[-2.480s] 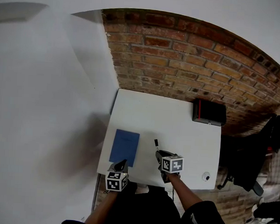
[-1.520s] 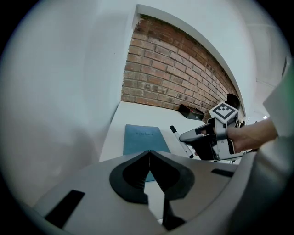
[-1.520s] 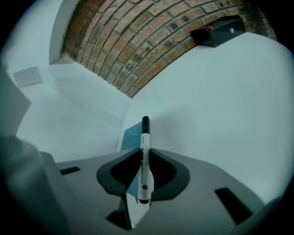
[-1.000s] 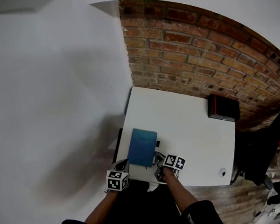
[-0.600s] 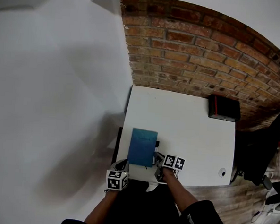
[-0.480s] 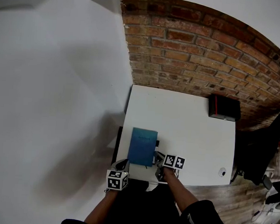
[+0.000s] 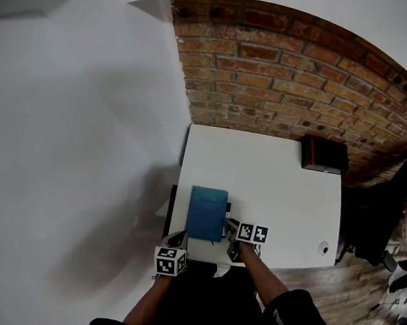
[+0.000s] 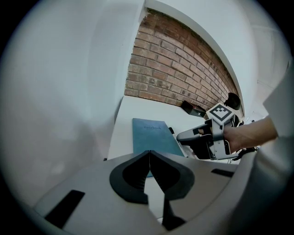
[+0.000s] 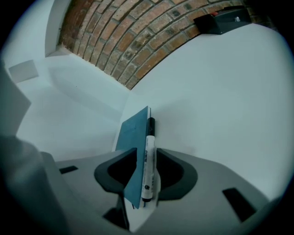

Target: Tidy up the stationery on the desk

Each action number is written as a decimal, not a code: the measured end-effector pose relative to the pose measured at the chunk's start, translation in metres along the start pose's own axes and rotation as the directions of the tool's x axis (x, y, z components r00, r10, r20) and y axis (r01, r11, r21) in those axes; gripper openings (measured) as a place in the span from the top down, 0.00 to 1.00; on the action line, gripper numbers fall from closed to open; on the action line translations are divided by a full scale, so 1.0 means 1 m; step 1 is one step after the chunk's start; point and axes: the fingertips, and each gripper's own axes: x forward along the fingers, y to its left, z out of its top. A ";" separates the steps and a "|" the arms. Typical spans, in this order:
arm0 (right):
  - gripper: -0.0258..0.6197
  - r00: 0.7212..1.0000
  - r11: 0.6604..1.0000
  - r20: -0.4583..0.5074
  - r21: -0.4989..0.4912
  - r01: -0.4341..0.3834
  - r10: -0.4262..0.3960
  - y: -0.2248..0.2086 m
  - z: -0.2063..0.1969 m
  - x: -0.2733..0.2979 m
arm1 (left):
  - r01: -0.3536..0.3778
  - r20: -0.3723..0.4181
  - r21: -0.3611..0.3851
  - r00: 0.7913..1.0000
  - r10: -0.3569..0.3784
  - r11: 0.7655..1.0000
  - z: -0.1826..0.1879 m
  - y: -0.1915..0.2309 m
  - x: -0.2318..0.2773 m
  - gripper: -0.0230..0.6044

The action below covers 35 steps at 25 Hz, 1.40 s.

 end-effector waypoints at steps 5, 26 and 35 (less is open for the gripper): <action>0.77 1.000 1.000 0.022 -0.021 0.017 -0.017 0.000 0.007 -0.008 | 0.012 -0.001 0.007 1.000 -0.012 1.000 0.002 -0.004 0.002 0.94; 0.83 0.988 0.983 -0.029 -0.111 0.147 -0.151 -0.010 -0.008 -0.009 | 0.024 -0.003 0.007 1.000 -0.024 1.000 -0.004 -0.005 -0.001 0.94; 0.85 0.994 0.994 -0.026 -0.020 0.110 -0.111 -0.009 -0.007 -0.007 | 0.018 -0.007 0.004 1.000 -0.018 1.000 -0.009 -0.004 -0.004 0.94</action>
